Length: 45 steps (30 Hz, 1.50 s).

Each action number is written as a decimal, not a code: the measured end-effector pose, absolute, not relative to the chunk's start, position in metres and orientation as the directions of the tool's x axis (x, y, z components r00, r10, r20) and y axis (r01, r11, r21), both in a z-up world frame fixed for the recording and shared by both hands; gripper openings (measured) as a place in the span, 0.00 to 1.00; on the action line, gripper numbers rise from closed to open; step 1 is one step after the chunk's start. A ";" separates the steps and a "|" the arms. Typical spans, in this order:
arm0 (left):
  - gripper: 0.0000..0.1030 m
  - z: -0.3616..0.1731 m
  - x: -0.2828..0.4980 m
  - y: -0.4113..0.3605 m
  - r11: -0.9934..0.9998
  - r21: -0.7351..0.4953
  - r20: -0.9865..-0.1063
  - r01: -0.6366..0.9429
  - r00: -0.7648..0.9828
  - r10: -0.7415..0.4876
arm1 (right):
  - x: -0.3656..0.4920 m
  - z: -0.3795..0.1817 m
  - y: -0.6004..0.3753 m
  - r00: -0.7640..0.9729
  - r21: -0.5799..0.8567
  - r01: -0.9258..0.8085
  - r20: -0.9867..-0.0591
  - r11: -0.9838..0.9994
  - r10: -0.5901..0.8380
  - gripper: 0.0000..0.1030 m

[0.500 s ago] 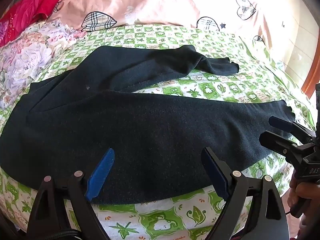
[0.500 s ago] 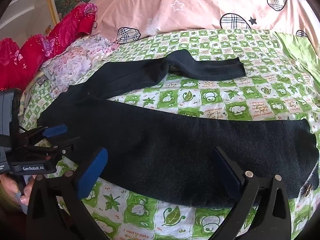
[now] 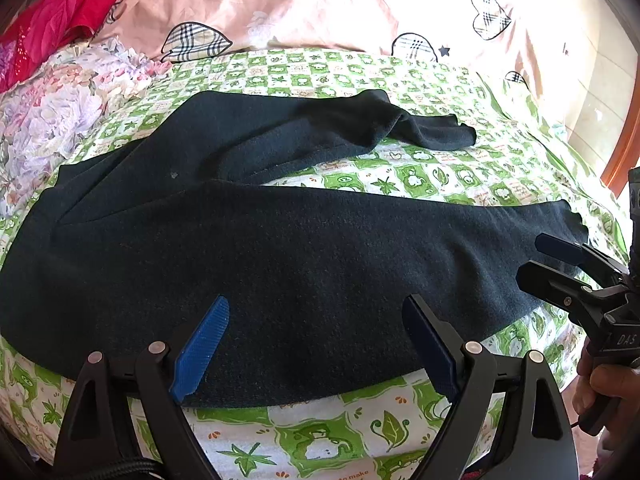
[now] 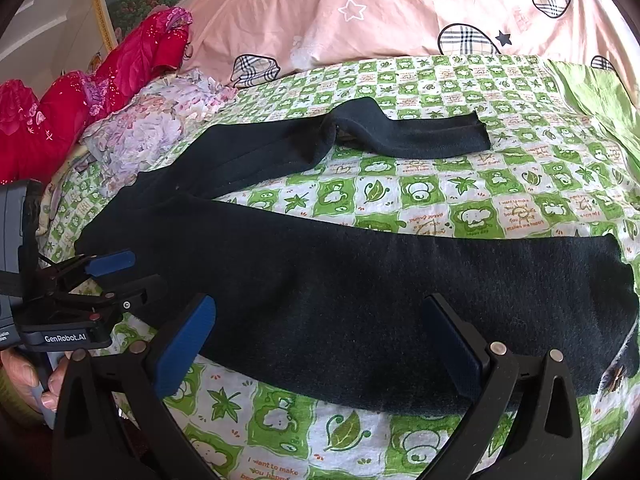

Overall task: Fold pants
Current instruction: 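Move both grippers toward the pant leg cuffs of the dark pants, then close the left gripper on one cuff while the right gripper grasps the other cuff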

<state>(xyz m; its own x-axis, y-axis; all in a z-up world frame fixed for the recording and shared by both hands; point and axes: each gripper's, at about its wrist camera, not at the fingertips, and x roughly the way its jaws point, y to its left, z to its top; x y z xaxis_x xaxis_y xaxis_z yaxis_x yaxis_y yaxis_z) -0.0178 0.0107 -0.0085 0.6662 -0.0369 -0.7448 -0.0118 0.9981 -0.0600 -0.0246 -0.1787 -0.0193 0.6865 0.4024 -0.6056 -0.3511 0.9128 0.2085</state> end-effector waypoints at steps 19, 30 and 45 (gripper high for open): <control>0.87 -0.011 -0.012 0.014 0.996 -0.086 -0.760 -0.012 0.647 -0.057 | -0.017 -0.023 -0.185 0.693 0.228 -0.347 -0.591 0.909 0.413 1.00; 0.87 -0.007 0.000 0.018 0.995 -0.097 -0.766 -0.002 0.639 -0.073 | -0.008 -0.015 -0.190 0.703 0.258 -0.345 -0.567 0.903 0.430 1.00; 0.87 0.015 0.058 0.031 0.995 -0.098 -0.771 0.032 0.630 -0.096 | 0.052 0.015 -0.212 0.702 0.272 -0.316 -0.577 0.909 0.416 1.00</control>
